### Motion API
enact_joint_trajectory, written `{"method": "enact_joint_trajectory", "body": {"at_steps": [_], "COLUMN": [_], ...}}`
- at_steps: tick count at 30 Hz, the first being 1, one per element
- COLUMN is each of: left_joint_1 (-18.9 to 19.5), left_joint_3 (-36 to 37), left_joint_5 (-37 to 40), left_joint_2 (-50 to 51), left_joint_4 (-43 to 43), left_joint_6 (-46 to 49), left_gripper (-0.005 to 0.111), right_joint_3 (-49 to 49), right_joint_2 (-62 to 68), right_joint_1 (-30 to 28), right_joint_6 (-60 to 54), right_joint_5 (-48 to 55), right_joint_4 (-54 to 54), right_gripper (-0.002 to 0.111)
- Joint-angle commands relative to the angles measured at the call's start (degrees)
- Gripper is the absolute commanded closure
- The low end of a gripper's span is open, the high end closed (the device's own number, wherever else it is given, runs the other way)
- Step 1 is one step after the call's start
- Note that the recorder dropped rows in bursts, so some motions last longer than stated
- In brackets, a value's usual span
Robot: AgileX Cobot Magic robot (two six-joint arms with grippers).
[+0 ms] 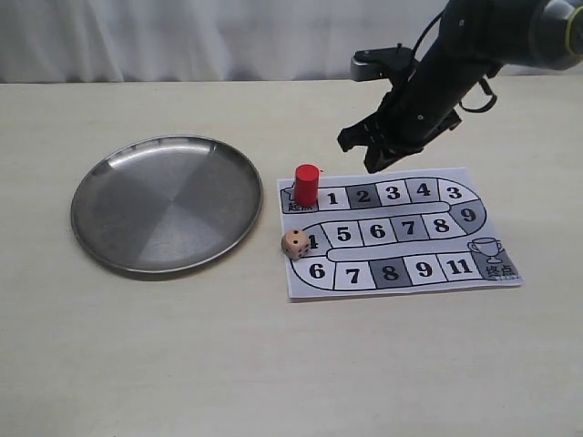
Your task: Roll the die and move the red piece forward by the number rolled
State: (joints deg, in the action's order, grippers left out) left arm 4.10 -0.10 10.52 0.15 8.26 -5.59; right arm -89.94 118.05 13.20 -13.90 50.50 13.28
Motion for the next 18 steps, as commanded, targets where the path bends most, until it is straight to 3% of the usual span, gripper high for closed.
{"method": "enact_joint_trajectory", "body": {"at_steps": [1, 8, 11, 15, 18], "left_joint_1": [0.2, 0.2, 0.2, 0.2, 0.2], "left_joint_3": [0.1, 0.1, 0.1, 0.1, 0.1], "left_joint_5": [-0.6, -0.6, -0.6, -0.6, -0.6], "left_joint_2": [-0.1, -0.1, -0.1, -0.1, -0.1], "left_joint_4": [0.0, 0.0, 0.0, 0.0, 0.0], "left_joint_6": [-0.1, -0.1, -0.1, -0.1, -0.1], "left_gripper": [0.107, 0.107, 0.107, 0.107, 0.107], "right_joint_3": [-0.5, 9.6, 18.2, 22.7, 25.8], "right_joint_2": [-4.5, -10.4, -11.2, -10.9, -10.9], "right_joint_1": [-0.4, 1.1, 7.8, 13.6, 14.9], "right_joint_6": [-0.5, -4.8, -10.9, -13.6, -17.9], "right_joint_5": [2.3, -4.7, -15.9, -17.6, -17.6], "right_joint_4": [3.3, 8.7, 8.7, 8.1, 7.6], "right_gripper": [0.104, 0.104, 0.104, 0.104, 0.104]}}
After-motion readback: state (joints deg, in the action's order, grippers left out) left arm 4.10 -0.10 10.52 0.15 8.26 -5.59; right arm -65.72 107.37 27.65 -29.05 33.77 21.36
